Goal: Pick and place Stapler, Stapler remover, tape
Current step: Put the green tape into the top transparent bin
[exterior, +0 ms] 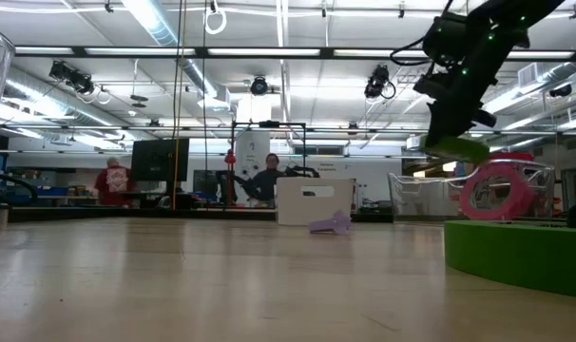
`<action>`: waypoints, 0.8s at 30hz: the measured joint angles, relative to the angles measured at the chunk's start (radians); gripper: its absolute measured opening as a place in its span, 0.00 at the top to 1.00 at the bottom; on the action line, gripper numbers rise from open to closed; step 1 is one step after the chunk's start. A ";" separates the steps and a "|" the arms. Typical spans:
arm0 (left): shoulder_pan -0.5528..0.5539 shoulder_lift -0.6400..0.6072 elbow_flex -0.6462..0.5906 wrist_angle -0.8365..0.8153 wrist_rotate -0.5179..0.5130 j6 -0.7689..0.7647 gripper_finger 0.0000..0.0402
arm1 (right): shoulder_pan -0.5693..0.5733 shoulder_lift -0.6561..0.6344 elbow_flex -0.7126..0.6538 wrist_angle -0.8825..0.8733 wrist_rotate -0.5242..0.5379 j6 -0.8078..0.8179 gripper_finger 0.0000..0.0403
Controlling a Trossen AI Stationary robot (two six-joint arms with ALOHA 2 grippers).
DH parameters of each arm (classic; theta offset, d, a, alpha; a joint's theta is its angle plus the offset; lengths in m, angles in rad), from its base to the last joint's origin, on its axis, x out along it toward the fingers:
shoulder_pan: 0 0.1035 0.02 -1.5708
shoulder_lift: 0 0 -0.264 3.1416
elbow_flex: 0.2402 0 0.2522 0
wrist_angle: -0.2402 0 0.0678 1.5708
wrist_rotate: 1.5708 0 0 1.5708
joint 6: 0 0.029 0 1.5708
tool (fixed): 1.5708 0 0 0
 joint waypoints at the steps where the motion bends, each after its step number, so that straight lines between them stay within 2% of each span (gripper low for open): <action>1: 0.000 0.000 0.000 0.000 0.000 0.000 0.21 | -0.017 0.000 0.000 0.011 -0.028 0.000 0.83; 9: 0.000 0.000 0.000 0.000 0.000 0.000 0.21 | -0.102 0.000 0.000 0.075 -0.176 0.026 0.83; 16: 0.000 0.000 0.000 0.000 0.000 0.000 0.21 | -0.104 0.000 0.000 0.070 -0.189 0.029 0.82; 24: 0.000 0.000 0.000 0.000 0.000 -0.001 0.21 | -0.104 0.000 0.000 0.069 -0.187 0.026 0.75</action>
